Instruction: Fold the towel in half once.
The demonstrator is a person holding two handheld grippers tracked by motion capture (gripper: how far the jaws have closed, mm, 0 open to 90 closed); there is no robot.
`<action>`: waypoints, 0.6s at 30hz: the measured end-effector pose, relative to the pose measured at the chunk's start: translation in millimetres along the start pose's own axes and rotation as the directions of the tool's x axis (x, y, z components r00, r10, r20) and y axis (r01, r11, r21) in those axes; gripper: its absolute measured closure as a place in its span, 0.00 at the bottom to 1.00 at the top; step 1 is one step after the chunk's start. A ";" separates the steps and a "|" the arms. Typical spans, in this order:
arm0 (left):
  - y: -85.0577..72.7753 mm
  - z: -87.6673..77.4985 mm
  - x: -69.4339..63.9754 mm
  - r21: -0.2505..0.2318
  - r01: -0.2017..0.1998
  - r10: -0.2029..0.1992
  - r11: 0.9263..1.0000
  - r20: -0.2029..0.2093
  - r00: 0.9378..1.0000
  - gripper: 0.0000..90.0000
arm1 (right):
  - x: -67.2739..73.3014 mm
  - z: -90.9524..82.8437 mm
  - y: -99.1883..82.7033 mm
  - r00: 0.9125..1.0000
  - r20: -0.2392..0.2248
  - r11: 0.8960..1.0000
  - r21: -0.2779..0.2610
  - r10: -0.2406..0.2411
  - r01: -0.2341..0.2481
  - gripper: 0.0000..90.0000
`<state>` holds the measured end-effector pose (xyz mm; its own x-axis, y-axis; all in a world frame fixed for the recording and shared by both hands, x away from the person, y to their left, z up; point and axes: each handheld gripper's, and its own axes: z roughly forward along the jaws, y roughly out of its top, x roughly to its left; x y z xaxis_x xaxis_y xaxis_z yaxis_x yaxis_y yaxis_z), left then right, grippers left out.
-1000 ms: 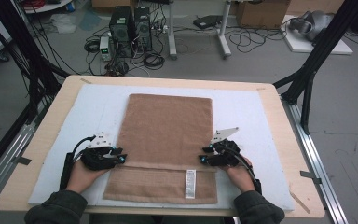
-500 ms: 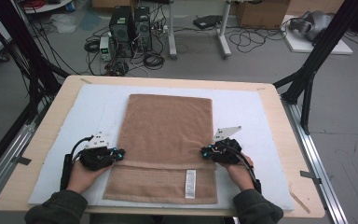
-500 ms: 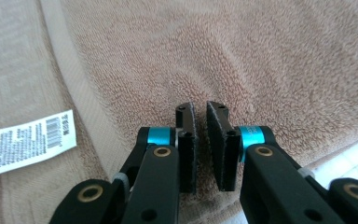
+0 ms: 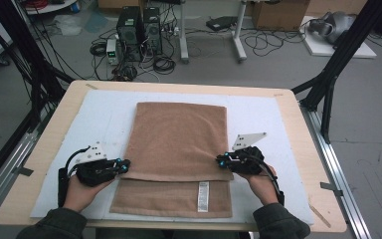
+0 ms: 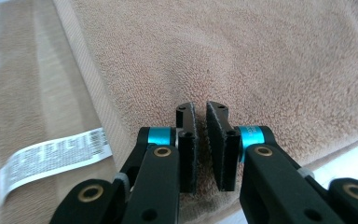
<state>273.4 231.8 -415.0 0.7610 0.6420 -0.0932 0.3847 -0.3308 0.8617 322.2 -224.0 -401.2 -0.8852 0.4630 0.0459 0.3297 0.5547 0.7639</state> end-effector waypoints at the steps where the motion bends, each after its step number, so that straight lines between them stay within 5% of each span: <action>1: -1.5 -2.7 -1.6 -0.002 0.000 0.000 1.000 0.005 1.000 0.95 | 1.7 -2.2 -0.5 1.000 -0.001 1.000 -0.005 -0.006 0.006 0.92; 13: -2.6 -31.8 -27.8 -0.019 -0.044 0.044 0.999 0.026 0.999 0.95 | 31.0 -26.8 5.4 0.997 -0.024 0.997 -0.005 -0.073 0.073 0.92; 18: -14.9 -37.5 -39.3 0.002 -0.054 0.054 0.999 0.054 0.997 0.95 | 45.2 -32.4 -3.3 0.996 -0.051 0.997 -0.002 -0.080 0.080 0.91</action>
<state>218.2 237.4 -405.4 0.8076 0.5851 -0.0735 0.3440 -0.3662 0.8646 270.5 -227.3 -380.8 -0.9243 0.3814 0.0176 0.2575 0.5887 0.7662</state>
